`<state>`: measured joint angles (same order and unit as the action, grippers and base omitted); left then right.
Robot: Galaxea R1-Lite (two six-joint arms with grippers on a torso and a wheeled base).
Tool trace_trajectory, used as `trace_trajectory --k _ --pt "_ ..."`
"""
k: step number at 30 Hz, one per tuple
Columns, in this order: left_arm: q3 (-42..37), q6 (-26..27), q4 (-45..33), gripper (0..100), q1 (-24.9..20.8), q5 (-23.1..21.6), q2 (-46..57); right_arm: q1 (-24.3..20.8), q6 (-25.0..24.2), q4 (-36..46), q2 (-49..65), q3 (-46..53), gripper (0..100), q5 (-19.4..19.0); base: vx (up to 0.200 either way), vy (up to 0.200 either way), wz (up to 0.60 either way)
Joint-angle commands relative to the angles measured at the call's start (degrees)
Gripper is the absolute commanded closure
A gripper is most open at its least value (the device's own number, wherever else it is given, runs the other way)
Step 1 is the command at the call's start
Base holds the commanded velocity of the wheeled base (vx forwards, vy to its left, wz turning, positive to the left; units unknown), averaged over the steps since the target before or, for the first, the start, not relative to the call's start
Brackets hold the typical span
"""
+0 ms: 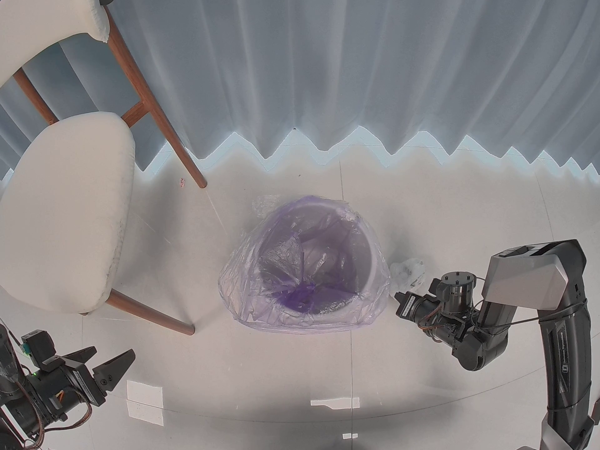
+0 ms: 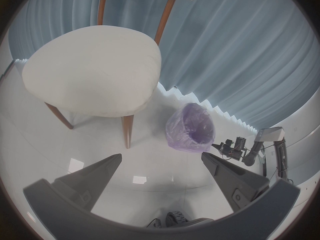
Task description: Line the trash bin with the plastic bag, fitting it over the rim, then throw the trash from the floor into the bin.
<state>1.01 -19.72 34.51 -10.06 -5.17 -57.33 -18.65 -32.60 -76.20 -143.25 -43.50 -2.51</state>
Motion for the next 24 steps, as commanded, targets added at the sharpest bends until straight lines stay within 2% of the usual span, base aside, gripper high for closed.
trace_trajectory --k 1,2,4,5,6,9,16,18,20,24 --pt "-1.01 -0.14 1.00 0 1.53 -1.34 -0.59 0.55 2.71 -0.53 -3.53 -0.10 100 1.98 0.000 0.000 0.00" --pt "-1.01 -0.23 1.08 0 1.62 -1.51 -0.59 0.63 2.89 -0.61 -3.61 -0.10 100 1.98 0.000 0.000 0.00" --pt "-1.01 -0.40 3.11 0 2.76 -5.64 -0.68 0.99 3.33 -5.10 -1.42 2.19 100 2.16 0.000 0.000 0.00" --pt "-1.01 -0.40 3.28 0 2.76 -5.91 -0.68 0.99 3.24 -5.27 -1.15 2.45 100 2.16 0.000 0.000 0.00" --pt "-1.01 -0.14 4.34 0 2.23 -8.28 -0.85 0.99 2.63 -6.24 3.24 5.88 100 1.46 0.000 0.000 0.00" --pt "0.92 0.30 5.39 0 0.13 -11.53 -2.70 0.28 0.69 -6.33 12.82 13.35 100 0.14 0.000 0.000 0.00" --pt "9.62 1.27 5.48 0 -3.92 -12.85 -12.10 -0.24 0.25 -6.33 31.72 29.61 100 0.14 0.000 0.000 0.00" --pt "11.12 1.36 5.57 0 -4.71 -13.64 -14.91 -1.83 -0.01 -6.41 35.32 34.18 100 0.23 0.000 0.000 0.00" --pt "12.79 1.36 5.57 0 -5.59 -14.78 -17.73 -5.52 -0.54 -6.85 37.70 38.57 100 0.31 0.000 0.000 0.00" --pt "16.57 1.88 5.57 0 -7.52 -14.69 -22.91 -9.39 -0.80 -7.47 39.89 39.72 100 0.93 0.000 0.000 0.00"
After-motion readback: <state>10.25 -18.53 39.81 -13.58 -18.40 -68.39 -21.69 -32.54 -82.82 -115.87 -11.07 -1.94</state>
